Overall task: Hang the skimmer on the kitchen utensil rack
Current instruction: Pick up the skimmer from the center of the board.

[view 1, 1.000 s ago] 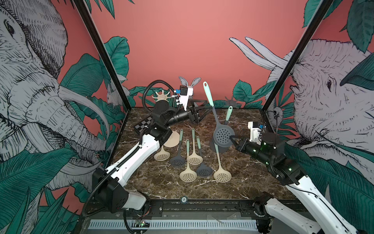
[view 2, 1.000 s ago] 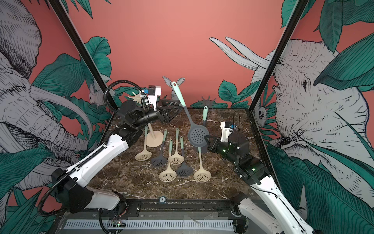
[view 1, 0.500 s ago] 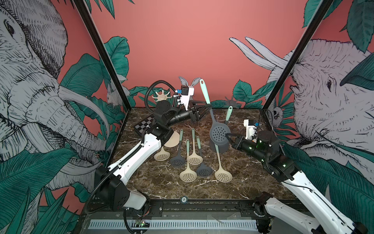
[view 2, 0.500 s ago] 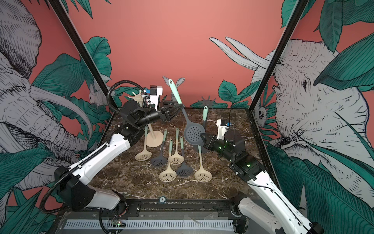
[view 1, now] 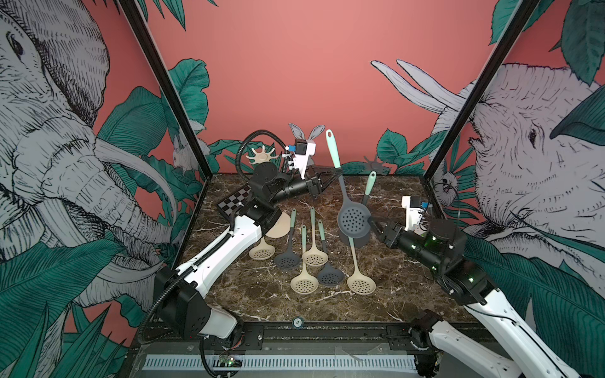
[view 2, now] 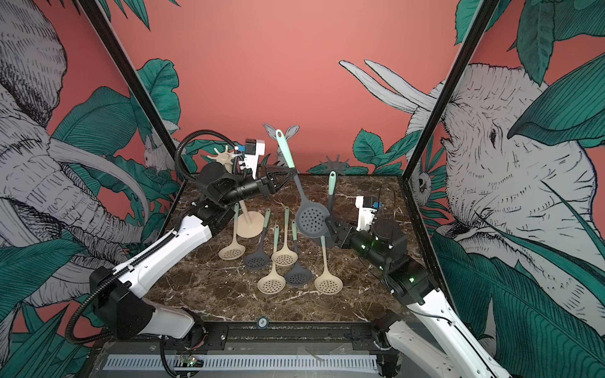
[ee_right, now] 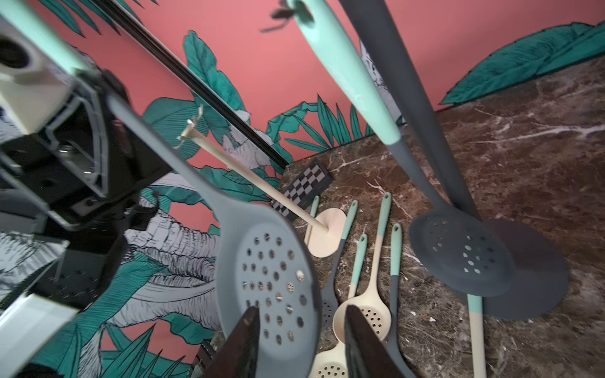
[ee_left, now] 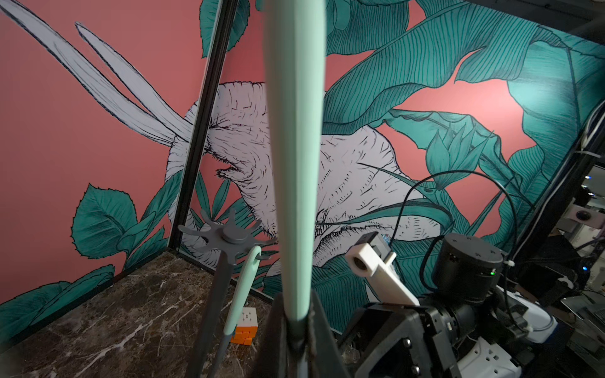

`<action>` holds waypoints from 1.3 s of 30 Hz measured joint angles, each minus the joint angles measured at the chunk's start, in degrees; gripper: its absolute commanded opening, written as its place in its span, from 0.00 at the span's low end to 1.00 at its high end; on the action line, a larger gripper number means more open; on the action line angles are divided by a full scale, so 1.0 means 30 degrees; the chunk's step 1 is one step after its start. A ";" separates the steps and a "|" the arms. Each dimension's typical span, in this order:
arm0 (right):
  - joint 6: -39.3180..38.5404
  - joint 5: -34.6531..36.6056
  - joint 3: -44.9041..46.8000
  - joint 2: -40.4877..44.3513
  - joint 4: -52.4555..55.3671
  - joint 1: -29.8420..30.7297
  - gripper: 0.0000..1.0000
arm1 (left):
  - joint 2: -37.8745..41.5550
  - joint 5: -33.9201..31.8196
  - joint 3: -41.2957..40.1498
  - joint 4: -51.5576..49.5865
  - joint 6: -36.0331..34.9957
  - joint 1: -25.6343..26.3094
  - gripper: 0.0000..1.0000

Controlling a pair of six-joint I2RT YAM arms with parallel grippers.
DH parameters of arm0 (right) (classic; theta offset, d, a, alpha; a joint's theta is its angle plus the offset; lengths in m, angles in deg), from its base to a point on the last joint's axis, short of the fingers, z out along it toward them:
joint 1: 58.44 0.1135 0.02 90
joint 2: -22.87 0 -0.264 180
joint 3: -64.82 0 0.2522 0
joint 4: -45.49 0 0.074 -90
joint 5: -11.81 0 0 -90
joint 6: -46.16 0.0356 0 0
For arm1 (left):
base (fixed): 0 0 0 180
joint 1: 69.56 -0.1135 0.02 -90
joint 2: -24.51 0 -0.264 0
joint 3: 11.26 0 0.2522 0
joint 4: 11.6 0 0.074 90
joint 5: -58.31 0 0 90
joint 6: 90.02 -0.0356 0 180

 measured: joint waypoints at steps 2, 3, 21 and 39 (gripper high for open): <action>-0.0576 -0.0430 0.0000 0.0393 -0.0233 0.0000 0.47 | 0.0000 0.0641 -0.0095 -0.0197 -0.0007 0.0036 0.00; -0.0882 -0.0743 -0.0022 0.0525 -0.0554 0.0000 0.47 | 0.0000 0.0954 -0.0189 -0.0291 -0.0007 0.0066 0.00; -0.1253 -0.4838 -0.0204 -0.3410 -0.5952 0.0015 0.47 | 0.0000 0.3038 -0.0415 -0.2543 -0.1064 0.1574 0.00; -0.4000 0.2674 -0.3847 -0.4233 -0.0189 0.3271 0.42 | -0.0007 -0.1960 0.1566 -0.8036 -0.3096 0.2215 0.00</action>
